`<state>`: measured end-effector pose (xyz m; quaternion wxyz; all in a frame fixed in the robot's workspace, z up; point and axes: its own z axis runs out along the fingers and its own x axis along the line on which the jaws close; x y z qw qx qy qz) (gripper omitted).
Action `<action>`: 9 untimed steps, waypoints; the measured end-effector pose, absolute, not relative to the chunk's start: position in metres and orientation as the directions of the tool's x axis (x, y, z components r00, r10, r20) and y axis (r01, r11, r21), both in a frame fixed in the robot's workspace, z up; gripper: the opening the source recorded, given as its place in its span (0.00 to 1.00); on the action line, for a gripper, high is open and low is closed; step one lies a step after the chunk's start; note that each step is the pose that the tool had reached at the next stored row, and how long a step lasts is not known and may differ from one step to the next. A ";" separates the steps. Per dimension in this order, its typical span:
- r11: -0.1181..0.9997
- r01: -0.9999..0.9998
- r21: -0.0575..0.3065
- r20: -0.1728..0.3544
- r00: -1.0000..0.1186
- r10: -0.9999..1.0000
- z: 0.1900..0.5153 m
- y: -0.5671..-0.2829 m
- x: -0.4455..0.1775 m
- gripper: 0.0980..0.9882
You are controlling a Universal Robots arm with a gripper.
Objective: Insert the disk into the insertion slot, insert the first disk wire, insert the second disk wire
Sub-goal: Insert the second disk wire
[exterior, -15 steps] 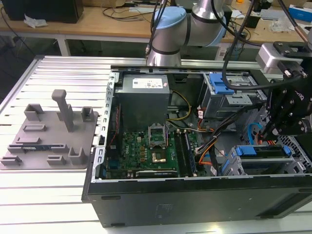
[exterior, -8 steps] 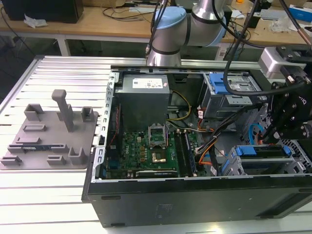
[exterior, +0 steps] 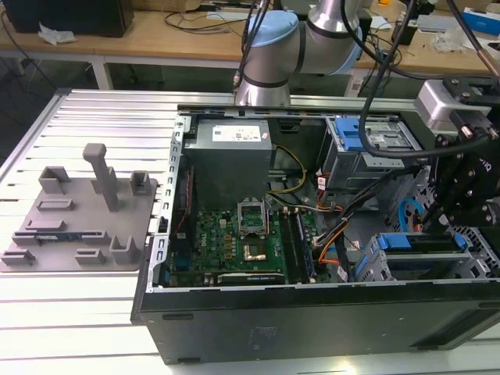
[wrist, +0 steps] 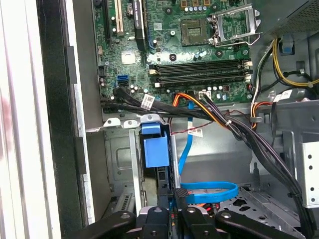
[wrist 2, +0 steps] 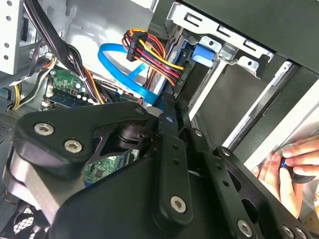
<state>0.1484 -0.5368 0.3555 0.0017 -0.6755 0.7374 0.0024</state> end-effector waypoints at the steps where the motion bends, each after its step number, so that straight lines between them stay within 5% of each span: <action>1: 0.087 -0.996 0.001 -0.006 -0.087 -0.996 0.355 -0.537 0.148 0.07; 9: 0.087 -0.996 0.001 -0.006 -0.087 -0.996 0.354 -0.537 0.149 0.07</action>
